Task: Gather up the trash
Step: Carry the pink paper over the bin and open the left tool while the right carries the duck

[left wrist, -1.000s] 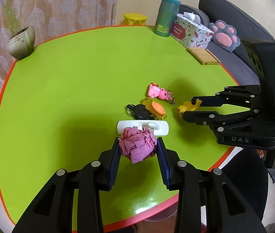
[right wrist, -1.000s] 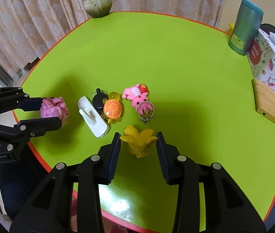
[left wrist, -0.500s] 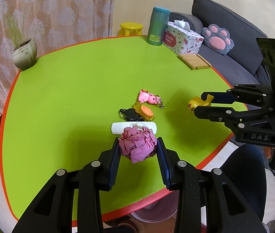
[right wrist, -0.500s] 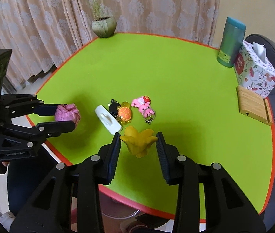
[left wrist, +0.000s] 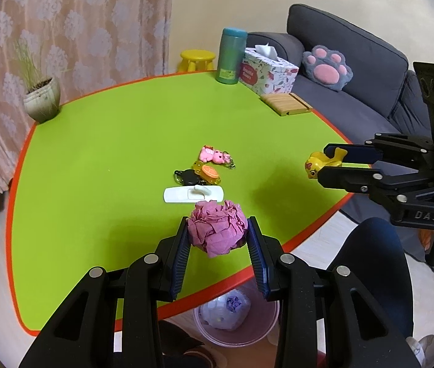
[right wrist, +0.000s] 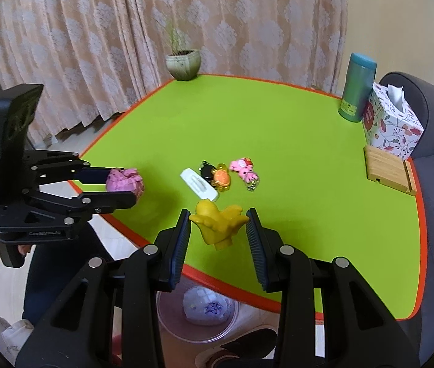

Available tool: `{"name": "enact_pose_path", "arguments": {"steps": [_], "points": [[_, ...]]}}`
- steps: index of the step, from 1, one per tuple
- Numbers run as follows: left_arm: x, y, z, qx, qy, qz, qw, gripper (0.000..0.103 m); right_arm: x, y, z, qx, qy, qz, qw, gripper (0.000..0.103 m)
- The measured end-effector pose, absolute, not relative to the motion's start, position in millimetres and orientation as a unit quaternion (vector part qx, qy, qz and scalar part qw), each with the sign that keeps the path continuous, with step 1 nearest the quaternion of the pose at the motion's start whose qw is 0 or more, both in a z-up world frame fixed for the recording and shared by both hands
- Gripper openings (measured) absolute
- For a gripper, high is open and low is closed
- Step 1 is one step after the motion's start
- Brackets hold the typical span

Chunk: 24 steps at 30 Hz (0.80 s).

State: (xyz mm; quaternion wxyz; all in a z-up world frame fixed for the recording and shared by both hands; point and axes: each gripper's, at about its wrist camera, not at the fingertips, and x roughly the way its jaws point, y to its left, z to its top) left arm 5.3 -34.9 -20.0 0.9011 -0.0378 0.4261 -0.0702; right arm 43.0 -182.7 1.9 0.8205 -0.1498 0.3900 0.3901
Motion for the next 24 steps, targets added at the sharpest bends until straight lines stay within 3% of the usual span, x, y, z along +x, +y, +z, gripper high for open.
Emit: {"name": "enact_pose_path", "arguments": {"steps": [24], "points": [[-38.0, -69.1, -30.9, -0.028, 0.436, -0.115, 0.892, 0.036, -2.0, -211.3, 7.2, -0.119, 0.381, 0.406, 0.822, 0.037]]}}
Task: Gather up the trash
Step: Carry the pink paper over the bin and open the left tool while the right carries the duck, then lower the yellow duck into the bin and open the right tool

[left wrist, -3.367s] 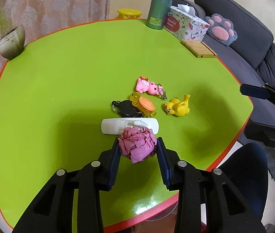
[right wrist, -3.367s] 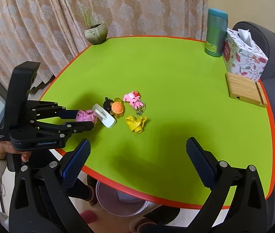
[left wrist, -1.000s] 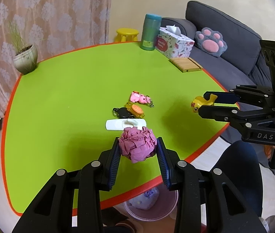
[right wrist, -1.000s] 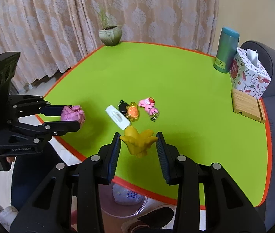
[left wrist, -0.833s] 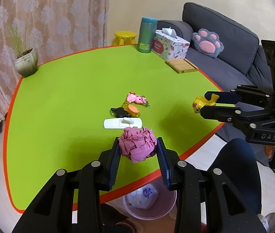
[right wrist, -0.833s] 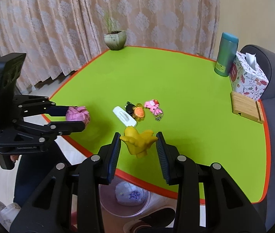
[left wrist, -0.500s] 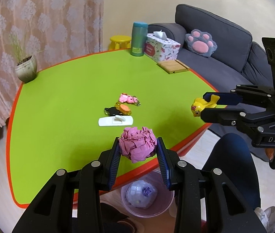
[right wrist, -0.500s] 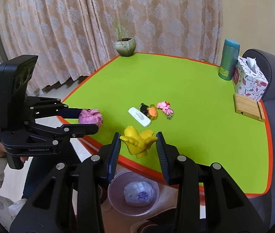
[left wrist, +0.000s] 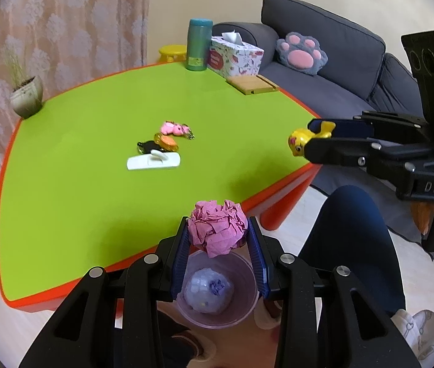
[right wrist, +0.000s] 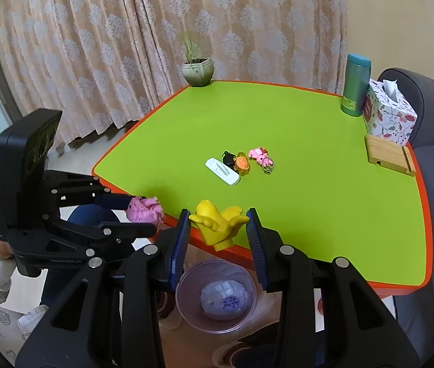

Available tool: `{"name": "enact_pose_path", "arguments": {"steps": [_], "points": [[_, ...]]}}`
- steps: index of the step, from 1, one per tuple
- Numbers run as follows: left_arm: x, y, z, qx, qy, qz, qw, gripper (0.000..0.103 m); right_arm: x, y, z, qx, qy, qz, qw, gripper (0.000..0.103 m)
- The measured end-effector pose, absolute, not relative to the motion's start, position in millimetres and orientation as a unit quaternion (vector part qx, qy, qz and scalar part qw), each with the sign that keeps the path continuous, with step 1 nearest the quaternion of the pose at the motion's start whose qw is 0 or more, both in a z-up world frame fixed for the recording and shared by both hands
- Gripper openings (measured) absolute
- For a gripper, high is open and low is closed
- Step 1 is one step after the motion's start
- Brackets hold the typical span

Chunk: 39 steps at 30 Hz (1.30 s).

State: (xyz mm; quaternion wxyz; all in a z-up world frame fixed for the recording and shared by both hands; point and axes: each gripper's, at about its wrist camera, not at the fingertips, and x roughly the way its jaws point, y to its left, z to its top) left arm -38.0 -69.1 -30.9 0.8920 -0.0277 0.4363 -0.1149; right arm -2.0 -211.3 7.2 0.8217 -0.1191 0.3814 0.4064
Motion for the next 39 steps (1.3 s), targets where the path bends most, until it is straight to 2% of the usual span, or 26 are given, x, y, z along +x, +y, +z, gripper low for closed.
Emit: {"name": "enact_pose_path", "arguments": {"steps": [2, 4, 5, 6, 17, 39], "points": [[-38.9, -70.1, -31.5, -0.028, 0.438, -0.119, 0.891, 0.039, -2.0, -211.9, 7.1, -0.117, 0.382, 0.406, 0.822, 0.037], [-38.4, -70.2, -32.2, -0.03, 0.439, -0.121, 0.89, 0.056, -2.8, -212.8, 7.1, -0.116, 0.382, 0.406, 0.822, 0.037], [-37.6, -70.3, -32.5, -0.031, 0.437, -0.12, 0.891, 0.077, -3.4, -213.0, 7.2, -0.116, 0.382, 0.406, 0.822, 0.037], [-38.4, -68.6, -32.3, -0.034, 0.431, -0.115, 0.894, 0.09, -3.6, -213.0, 7.1, -0.115, 0.382, 0.406, 0.822, 0.037], [-38.1, -55.4, -30.3, -0.04, 0.422, -0.08, 0.902, 0.095, -4.0, -213.3, 4.0, -0.114, 0.385, 0.407, 0.82, 0.037], [-48.2, -36.3, -29.2, -0.059, 0.423, -0.062, 0.902, 0.095, -14.9, -195.1, -15.0, -0.145, 0.416, 0.435, 0.785, 0.037]]}}
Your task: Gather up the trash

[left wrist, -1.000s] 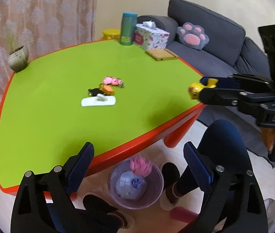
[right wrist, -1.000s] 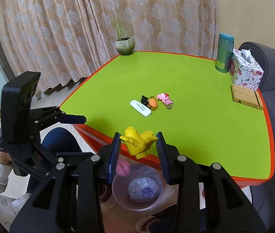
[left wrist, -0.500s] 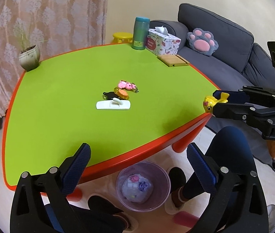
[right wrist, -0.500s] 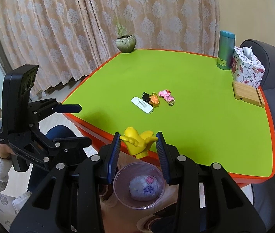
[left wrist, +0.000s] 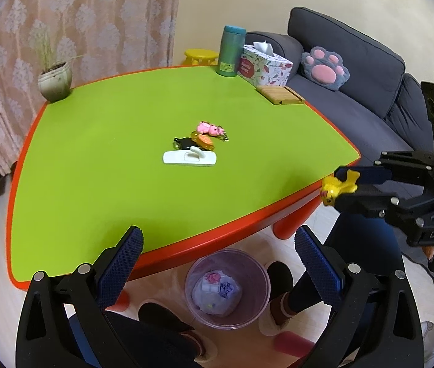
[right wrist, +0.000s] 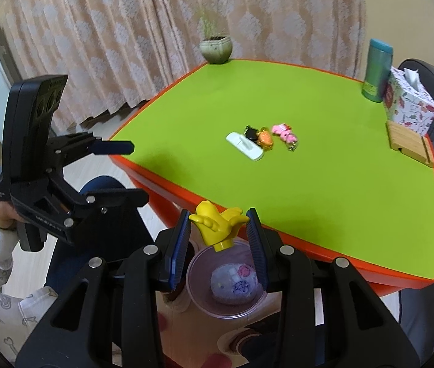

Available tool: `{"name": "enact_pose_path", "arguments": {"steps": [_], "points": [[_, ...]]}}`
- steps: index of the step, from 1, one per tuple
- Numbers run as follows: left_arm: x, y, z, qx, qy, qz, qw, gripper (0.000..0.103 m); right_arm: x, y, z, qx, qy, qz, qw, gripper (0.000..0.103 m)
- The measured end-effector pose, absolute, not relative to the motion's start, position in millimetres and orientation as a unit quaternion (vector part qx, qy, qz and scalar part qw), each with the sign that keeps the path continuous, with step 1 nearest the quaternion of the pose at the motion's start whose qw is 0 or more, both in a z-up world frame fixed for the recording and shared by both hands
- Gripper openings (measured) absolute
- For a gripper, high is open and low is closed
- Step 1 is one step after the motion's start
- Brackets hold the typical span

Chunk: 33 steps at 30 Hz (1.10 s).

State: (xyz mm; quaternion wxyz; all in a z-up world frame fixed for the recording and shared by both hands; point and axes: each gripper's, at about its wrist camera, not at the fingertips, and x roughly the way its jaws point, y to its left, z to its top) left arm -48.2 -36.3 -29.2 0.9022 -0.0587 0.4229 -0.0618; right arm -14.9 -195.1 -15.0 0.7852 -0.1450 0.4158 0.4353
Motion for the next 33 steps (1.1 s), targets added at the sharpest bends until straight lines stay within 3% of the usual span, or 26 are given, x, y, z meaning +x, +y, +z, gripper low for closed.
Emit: {"name": "enact_pose_path", "arguments": {"steps": [14, 17, 20, 27, 33], "points": [[-53.1, -20.4, -27.7, -0.071, 0.42, -0.046, 0.903, 0.095, -23.1, -169.9, -22.3, -0.168, 0.425, 0.462, 0.76, 0.039], [-52.4, -18.4, -28.1, -0.072, 0.421, -0.043, 0.903, 0.095, -21.5, -169.7, -23.2, -0.167, 0.424, 0.459, 0.763, 0.069], [-51.7, -18.1, -29.2, -0.072, 0.422, -0.042, 0.903, 0.095, -19.0, -172.4, -23.6, -0.161, 0.424, 0.454, 0.767, 0.085], [-50.3, -20.8, -31.7, -0.073, 0.427, -0.047, 0.9, 0.095, -16.7, -176.5, -25.3, -0.154, 0.428, 0.446, 0.771, 0.095], [-49.2, -22.0, -32.1, -0.071, 0.427, -0.047, 0.9, 0.095, -15.6, -178.9, -26.7, -0.148, 0.431, 0.44, 0.774, 0.097]]}}
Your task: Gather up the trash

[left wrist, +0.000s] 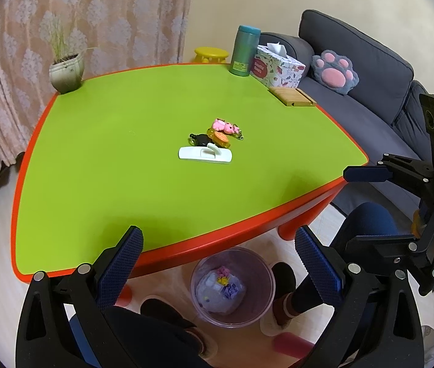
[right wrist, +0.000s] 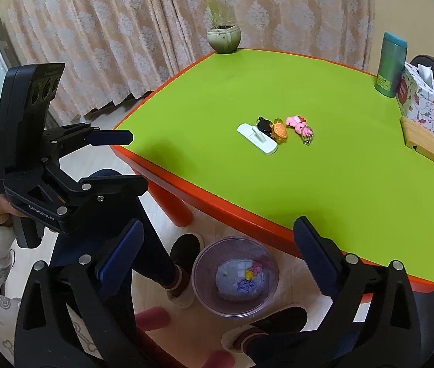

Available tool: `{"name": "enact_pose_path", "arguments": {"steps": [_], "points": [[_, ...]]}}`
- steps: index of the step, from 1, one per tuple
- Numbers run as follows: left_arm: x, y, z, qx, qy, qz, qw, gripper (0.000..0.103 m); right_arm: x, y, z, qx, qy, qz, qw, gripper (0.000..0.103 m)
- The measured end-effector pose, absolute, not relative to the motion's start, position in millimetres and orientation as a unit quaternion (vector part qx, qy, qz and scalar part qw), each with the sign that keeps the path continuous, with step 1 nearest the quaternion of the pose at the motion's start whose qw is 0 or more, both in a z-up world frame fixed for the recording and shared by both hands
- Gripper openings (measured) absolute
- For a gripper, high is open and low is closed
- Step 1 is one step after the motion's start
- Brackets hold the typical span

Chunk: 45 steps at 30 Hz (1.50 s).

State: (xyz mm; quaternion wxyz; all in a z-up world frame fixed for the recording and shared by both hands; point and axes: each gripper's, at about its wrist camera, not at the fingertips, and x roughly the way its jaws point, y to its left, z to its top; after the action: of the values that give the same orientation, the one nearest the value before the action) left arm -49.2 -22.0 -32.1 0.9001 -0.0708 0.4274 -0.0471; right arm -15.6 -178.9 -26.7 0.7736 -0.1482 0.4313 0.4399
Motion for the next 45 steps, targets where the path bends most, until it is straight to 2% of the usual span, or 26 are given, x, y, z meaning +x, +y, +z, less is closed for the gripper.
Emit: {"name": "enact_pose_path", "arguments": {"steps": [23, 35, 45], "points": [[-19.6, -18.5, -25.1, -0.062, 0.43, -0.051, 0.899, 0.095, 34.9, -195.0, -8.6, -0.127, 0.428, 0.378, 0.811, 0.099], [30.5, -16.7, -27.1, -0.043, 0.455, -0.058, 0.888, 0.095, 63.0, -199.1, -15.9, -0.119, 0.442, 0.349, 0.818, 0.099], [69.3, -16.3, -51.1, -0.035, 0.494, -0.058, 0.867, 0.095, 66.4, -206.9, -20.8, -0.113, 0.449, 0.342, 0.818, 0.099]]}}
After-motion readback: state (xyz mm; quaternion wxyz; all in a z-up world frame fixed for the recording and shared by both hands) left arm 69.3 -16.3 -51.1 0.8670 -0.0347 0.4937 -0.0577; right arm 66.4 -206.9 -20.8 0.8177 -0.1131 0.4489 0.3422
